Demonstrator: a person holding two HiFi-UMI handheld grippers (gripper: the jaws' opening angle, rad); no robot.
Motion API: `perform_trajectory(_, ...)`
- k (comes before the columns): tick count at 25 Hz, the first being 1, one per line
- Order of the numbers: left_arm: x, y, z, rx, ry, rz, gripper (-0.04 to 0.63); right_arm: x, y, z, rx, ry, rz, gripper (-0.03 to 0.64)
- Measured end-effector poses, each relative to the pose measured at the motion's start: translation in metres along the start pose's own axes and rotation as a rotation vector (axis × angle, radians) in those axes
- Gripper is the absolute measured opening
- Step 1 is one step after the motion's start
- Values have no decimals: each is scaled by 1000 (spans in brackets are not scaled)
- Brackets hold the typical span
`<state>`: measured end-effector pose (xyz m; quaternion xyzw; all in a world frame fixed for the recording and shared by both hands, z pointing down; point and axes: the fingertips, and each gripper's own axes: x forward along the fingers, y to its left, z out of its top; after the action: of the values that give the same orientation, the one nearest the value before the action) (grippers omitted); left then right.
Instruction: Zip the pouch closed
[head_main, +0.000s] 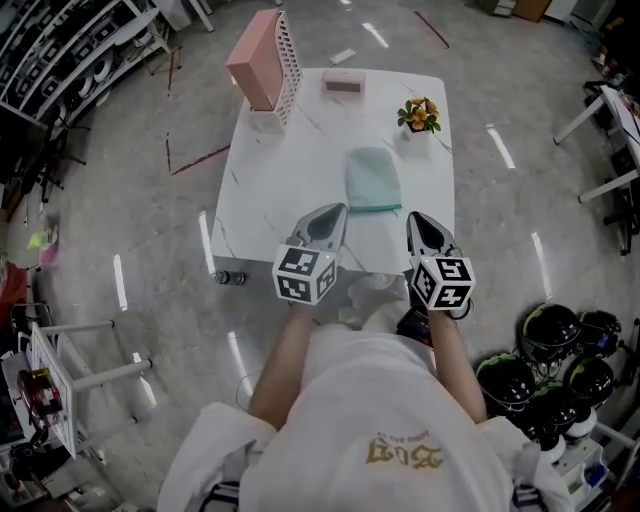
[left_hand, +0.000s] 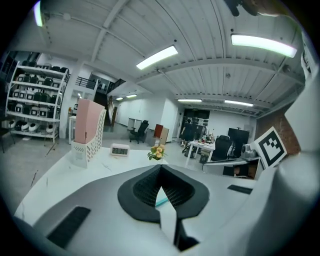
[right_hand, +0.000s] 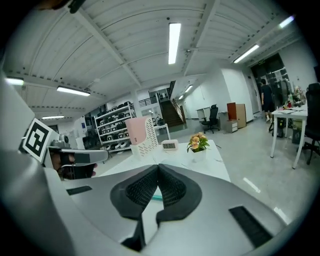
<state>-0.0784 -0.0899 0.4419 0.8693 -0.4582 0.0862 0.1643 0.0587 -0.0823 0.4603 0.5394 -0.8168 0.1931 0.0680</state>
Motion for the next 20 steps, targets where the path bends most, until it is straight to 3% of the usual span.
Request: perform_trajectory(20, 9, -3, -4, -3, 15, -3, 15, 0, 0, 2, -25, 2, 9, 12)
